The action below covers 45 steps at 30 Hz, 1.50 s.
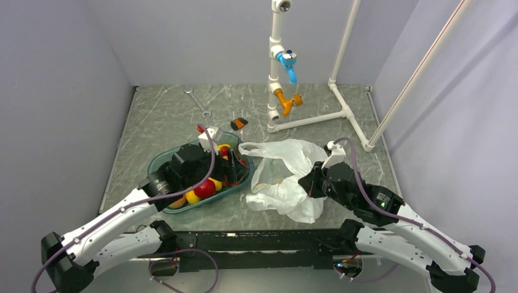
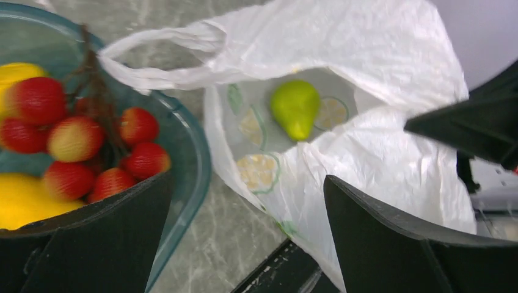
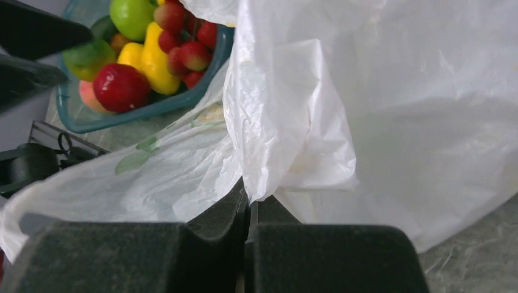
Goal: Take the fake fruits out of the plastic bag
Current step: Place the fake fruit in the bin, then take out the fake fruit from the plastic bag.
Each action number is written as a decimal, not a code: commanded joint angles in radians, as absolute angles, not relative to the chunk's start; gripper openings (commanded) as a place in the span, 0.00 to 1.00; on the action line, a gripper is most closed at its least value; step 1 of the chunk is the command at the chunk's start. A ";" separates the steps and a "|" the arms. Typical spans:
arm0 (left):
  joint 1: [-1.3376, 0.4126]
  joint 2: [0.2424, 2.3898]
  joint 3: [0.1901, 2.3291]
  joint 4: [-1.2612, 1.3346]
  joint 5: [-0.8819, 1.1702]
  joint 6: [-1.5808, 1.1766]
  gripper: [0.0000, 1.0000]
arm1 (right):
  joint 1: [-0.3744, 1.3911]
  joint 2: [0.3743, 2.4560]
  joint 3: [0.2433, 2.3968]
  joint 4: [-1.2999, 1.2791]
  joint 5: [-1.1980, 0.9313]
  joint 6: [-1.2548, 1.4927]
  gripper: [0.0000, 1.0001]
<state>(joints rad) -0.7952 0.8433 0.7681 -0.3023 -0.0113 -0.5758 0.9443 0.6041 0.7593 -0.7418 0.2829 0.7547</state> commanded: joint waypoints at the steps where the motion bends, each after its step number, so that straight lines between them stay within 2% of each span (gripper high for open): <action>1: -0.793 0.862 0.682 -0.035 0.255 -0.588 1.00 | 0.949 0.625 0.857 -0.750 0.301 0.626 0.00; 6: -0.809 0.979 0.625 0.191 0.369 -0.682 0.95 | 0.948 0.653 0.895 -0.769 0.289 0.594 0.00; 10: -0.854 1.092 0.677 0.202 0.322 -0.665 0.89 | 0.949 0.632 0.861 -0.779 0.267 0.624 0.00; 14: -0.877 1.190 0.717 0.255 0.278 -0.673 0.79 | 0.948 0.586 0.795 -0.795 0.240 0.689 0.00; 23: -0.965 1.370 0.788 0.321 0.296 -0.646 0.75 | 0.948 0.541 0.625 -0.900 0.182 0.904 0.00; 30: -1.043 1.400 0.796 0.281 0.175 -0.553 0.70 | 0.948 0.486 0.557 -0.989 0.176 0.991 0.10; 35: -1.133 1.451 0.794 0.306 0.019 -0.484 0.70 | 0.948 0.457 0.573 -0.987 0.201 1.004 0.11; 38: -1.144 1.475 0.762 0.365 -0.039 -0.497 0.65 | 0.949 0.456 0.592 -0.989 0.216 1.005 0.09; 40: -1.153 1.485 0.744 0.388 -0.077 -0.484 0.64 | 0.949 0.449 0.598 -0.986 0.222 1.002 0.09; 45: -1.157 1.536 0.747 0.409 -0.118 -0.439 0.76 | 0.948 0.426 0.610 -0.997 0.245 1.000 0.09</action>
<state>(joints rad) -1.1492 1.5017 0.7406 0.3363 -0.0418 -0.4931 0.9443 0.4484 0.5591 -0.9878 0.2066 0.9890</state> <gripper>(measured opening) 0.736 0.091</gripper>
